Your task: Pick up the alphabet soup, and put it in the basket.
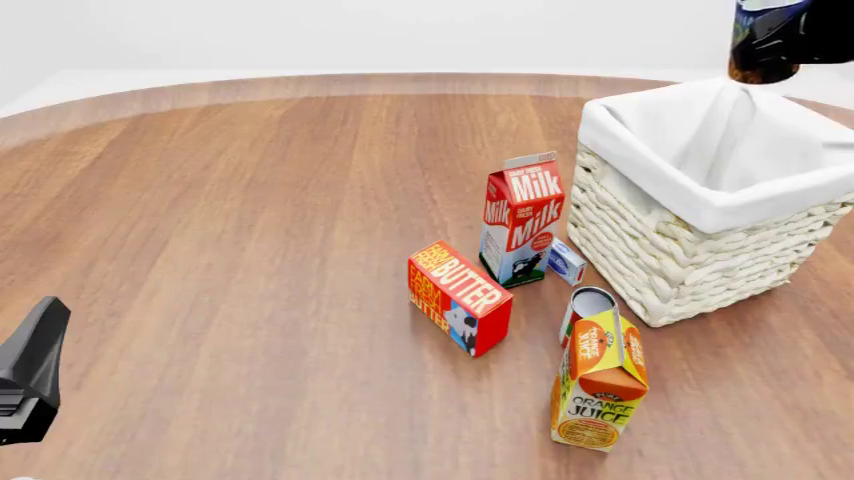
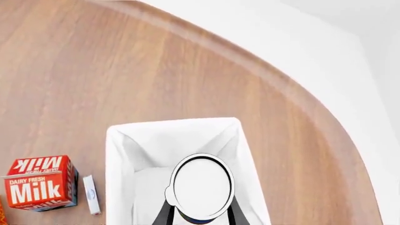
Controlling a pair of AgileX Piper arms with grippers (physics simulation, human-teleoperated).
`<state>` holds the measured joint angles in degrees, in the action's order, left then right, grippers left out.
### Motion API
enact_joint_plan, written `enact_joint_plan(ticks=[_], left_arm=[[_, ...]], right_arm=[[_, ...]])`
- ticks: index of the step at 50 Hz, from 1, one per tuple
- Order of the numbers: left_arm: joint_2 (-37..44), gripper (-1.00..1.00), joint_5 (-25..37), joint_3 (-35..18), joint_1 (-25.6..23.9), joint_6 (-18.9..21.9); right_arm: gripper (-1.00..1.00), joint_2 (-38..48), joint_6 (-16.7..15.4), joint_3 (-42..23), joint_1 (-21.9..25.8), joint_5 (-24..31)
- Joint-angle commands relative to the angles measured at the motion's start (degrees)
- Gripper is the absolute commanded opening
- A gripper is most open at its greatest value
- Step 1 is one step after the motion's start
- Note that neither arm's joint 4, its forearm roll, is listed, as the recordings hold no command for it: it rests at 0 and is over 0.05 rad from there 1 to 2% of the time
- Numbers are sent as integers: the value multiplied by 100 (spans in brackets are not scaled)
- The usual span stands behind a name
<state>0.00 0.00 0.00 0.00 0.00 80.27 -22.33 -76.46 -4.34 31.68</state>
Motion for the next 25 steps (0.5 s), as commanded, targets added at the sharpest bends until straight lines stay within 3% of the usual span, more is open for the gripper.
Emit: enact_joint_plan(ticks=[1, 25], left_arm=[[0, 100, 0, 0, 0, 0], [0, 100, 0, 0, 0, 0]], right_arm=[[-100, 128, 19, -89, 39, 35], [-100, 550, -141, 14, 50, -28]])
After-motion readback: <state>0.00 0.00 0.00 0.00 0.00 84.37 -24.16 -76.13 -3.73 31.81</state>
